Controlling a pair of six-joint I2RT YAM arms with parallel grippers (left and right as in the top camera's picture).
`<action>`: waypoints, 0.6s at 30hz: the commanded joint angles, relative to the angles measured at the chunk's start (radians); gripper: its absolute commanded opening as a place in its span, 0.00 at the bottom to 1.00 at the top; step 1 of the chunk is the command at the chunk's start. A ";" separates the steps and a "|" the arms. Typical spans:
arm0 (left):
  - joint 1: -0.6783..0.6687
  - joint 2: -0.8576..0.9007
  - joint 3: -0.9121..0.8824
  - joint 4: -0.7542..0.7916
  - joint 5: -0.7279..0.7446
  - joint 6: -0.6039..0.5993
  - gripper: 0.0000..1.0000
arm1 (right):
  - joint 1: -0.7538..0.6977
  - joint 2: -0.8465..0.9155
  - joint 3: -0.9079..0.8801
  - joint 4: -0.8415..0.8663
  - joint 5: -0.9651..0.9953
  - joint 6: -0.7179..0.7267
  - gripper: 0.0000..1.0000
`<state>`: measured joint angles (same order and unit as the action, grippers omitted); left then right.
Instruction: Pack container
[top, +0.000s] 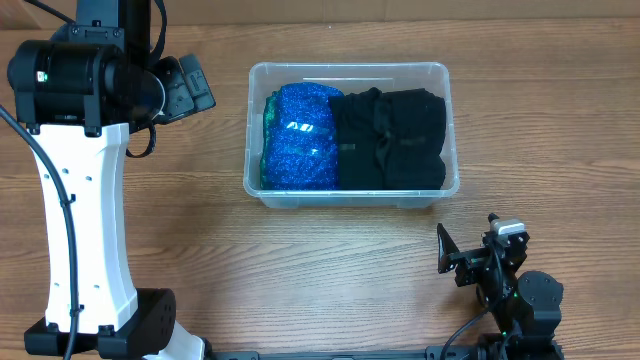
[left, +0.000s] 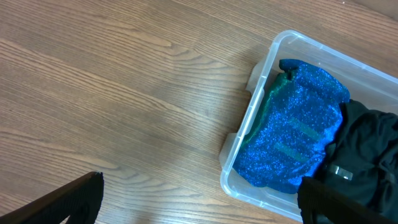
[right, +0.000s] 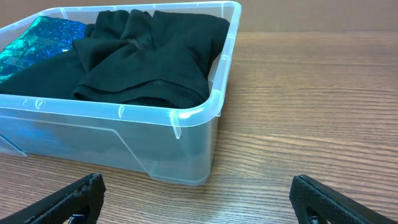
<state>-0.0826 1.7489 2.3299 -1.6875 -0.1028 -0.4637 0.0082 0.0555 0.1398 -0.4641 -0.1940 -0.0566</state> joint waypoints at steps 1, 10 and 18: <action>0.004 0.000 -0.001 -0.002 -0.012 0.015 1.00 | -0.004 -0.013 -0.008 0.007 0.013 -0.003 1.00; 0.004 0.000 -0.001 -0.002 -0.012 0.015 1.00 | -0.004 -0.013 -0.008 0.006 0.013 -0.003 1.00; 0.004 0.000 -0.001 -0.002 -0.012 0.015 1.00 | -0.004 -0.013 -0.008 0.006 0.013 -0.003 1.00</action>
<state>-0.0826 1.7489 2.3299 -1.6875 -0.1028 -0.4633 0.0078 0.0551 0.1398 -0.4644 -0.1936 -0.0563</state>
